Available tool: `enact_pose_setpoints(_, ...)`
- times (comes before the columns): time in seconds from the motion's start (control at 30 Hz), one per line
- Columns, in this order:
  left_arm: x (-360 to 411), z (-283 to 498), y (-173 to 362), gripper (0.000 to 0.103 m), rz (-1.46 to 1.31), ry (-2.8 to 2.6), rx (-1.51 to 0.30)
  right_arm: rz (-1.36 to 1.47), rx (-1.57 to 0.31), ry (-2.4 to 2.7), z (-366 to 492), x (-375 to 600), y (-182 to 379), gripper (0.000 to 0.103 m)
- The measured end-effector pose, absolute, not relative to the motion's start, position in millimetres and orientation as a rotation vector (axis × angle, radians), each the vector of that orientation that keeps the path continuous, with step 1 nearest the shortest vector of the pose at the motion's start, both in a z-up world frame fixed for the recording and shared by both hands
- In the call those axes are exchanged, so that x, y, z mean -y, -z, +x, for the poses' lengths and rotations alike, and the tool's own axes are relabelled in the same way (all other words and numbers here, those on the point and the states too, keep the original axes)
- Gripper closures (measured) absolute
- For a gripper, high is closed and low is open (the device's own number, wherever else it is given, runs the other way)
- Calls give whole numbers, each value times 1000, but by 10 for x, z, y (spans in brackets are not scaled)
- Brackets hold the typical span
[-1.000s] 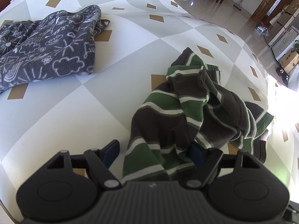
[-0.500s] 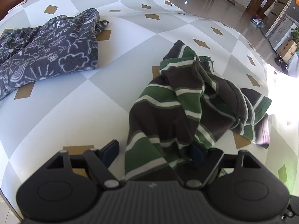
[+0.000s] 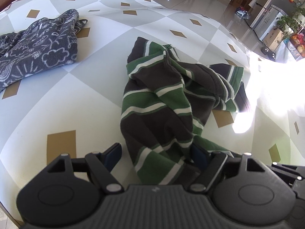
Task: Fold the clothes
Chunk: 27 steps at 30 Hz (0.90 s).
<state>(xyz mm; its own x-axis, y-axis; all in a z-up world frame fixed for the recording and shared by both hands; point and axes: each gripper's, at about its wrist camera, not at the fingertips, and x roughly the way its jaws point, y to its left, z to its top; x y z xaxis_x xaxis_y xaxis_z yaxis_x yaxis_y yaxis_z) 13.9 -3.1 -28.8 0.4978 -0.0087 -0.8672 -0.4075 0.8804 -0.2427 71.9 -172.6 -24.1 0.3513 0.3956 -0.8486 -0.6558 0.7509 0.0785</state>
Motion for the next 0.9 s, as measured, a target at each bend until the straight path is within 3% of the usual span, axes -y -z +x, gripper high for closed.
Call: enact_pose_setpoints(0.9, 477, -79, 305, 21, -348, -76, -1069, -296, -1047, -536, 743, 2155, 167, 95)
